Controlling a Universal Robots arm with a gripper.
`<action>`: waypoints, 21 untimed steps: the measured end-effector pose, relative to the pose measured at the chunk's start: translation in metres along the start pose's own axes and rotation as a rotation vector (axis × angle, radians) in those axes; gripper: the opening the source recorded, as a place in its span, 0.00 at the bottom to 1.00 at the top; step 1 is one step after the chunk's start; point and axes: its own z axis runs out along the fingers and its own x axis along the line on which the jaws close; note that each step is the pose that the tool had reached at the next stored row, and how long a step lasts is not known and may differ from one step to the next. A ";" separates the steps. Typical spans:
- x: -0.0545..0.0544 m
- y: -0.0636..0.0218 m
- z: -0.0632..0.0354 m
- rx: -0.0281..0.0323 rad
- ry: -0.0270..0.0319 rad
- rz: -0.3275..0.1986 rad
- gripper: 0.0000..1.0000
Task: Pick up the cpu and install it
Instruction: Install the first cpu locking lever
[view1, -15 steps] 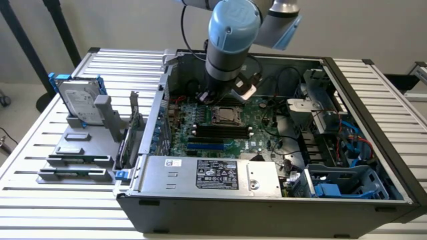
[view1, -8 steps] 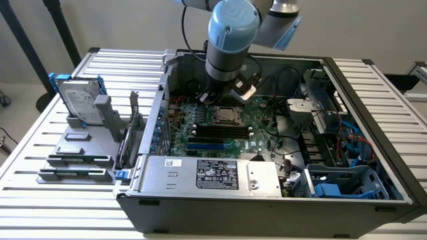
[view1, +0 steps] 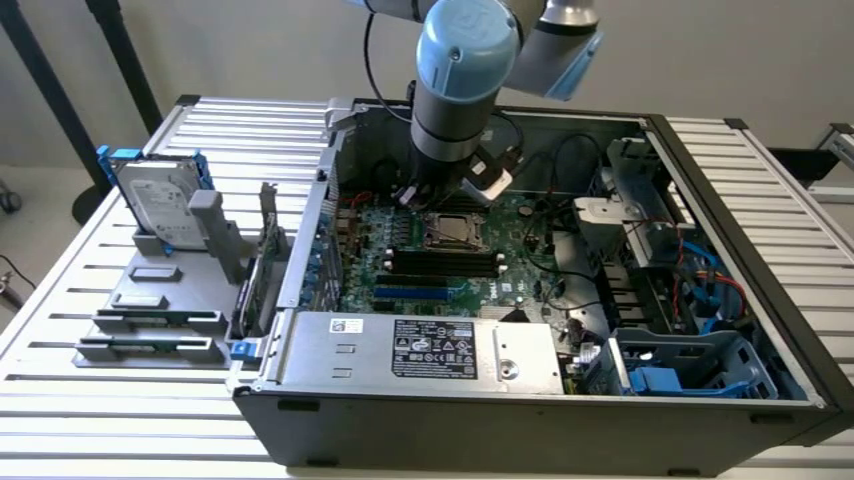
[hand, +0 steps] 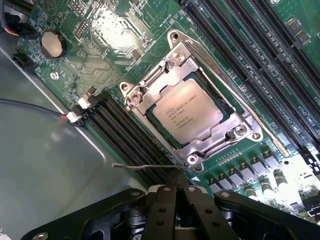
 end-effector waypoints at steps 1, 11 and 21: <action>0.000 -0.0004 0.0004 -0.0004 -0.0006 0.000 0.11; 0.004 -0.0034 0.0036 -0.0071 -0.0113 -0.007 0.11; 0.006 -0.0015 0.0035 -0.0140 -0.0198 -0.009 0.11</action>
